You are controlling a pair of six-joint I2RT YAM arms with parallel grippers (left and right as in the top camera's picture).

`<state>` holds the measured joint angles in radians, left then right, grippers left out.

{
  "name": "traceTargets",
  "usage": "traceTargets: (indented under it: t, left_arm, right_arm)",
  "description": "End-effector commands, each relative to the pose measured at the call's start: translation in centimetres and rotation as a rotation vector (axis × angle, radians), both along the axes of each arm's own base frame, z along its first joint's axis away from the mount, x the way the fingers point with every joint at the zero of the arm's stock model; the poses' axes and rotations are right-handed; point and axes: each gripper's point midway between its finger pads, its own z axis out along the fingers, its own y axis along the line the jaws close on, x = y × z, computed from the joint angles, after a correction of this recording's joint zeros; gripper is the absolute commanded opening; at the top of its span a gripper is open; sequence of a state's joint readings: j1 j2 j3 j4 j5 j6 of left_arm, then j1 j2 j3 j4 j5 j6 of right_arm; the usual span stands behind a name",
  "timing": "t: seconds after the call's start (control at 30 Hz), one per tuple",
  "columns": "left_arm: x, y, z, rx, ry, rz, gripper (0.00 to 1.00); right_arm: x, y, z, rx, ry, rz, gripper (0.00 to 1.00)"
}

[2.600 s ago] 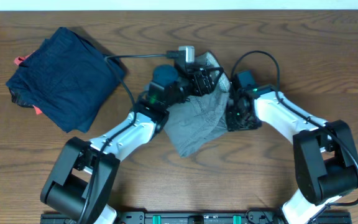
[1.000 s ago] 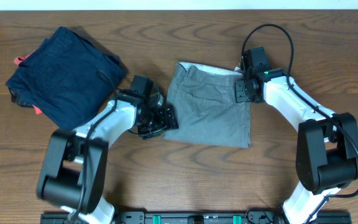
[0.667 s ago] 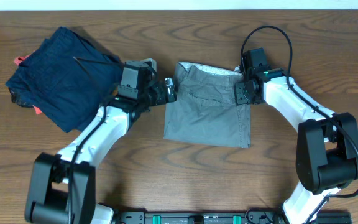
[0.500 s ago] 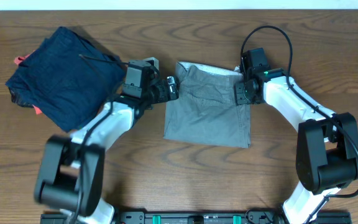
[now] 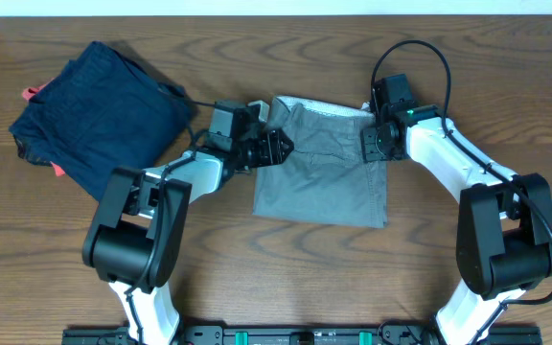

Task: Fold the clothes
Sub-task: 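Carry the folded shorts left with the left gripper onto the navy garment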

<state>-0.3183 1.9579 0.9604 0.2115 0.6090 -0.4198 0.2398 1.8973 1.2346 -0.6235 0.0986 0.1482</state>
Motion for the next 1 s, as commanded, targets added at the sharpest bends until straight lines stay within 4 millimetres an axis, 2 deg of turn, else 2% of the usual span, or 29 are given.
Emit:
traceTargets:
  t: [0.0,0.03,0.17,0.23,0.3,0.37,0.5,0.57,0.6,0.67,0.73,0.8,0.87,0.93,0.97]
  left_arm:
    - [-1.9,-1.3,-2.0,-0.011,0.053,-0.052,0.15]
    - [-1.5,-1.4,-1.6,-0.018,0.031,-0.053,0.06]
    - [0.1,-1.1,0.9,-0.042,-0.054,-0.033,0.06]
    - [1.2,0.0,3.0,-0.052,-0.099,-0.003,0.06]
    - [2.5,1.8,5.7,-0.060,-0.160,0.046,0.06]
    - [3.9,4.4,8.8,-0.055,-0.230,0.119,0.06]
    - [6.1,11.8,16.2,-0.010,-0.424,0.301,0.06]
    - [6.3,17.6,21.0,0.030,-0.547,0.447,0.06]
    - [6.3,18.6,21.8,0.036,-0.565,0.474,0.06]
    - [5.6,23.2,24.4,0.063,-0.625,0.580,0.06]
    - [4.7,27.5,25.7,0.093,-0.650,0.676,0.06]
    - [3.7,31.6,25.4,0.125,-0.629,0.769,0.06]
    - [2.7,34.9,24.0,0.153,-0.567,0.849,0.06]
    - [1.5,38.2,21.5,0.173,-0.476,0.928,0.06]
    - [1.2,39.2,20.5,0.177,-0.442,0.952,0.06]
  right_arm:
    - [-0.3,0.2,-0.4,-0.001,0.017,0.016,0.59]
    - [-0.5,0.1,-0.4,-0.003,0.022,0.016,0.59]
    - [-0.7,-0.3,0.1,-0.003,0.030,0.003,0.61]
    - [-0.6,-0.8,1.3,0.001,0.013,-0.009,0.62]
    - [-0.3,-1.5,3.2,0.010,-0.030,-0.030,0.64]
    - [-0.1,-2.4,5.3,0.020,-0.078,-0.051,0.67]
    - [0.1,-4.1,9.4,0.036,-0.178,-0.095,0.74]
    - [-0.2,-5.0,11.0,0.040,-0.209,-0.114,0.75]
    - [-0.3,-5.1,11.1,0.040,-0.211,-0.117,0.75]
    - [-0.7,-5.5,11.5,0.039,-0.210,-0.126,0.75]
    - [-0.9,-5.5,11.4,0.038,-0.200,-0.126,0.75]
    - [-1.0,-5.4,11.1,0.042,-0.189,-0.124,0.74]
    - [-1.0,-5.0,11.0,0.064,-0.182,-0.115,0.74]
    - [-1.1,-4.6,11.0,0.086,-0.179,-0.106,0.74]
    - [-1.0,-4.4,11.0,0.093,-0.179,-0.104,0.73]
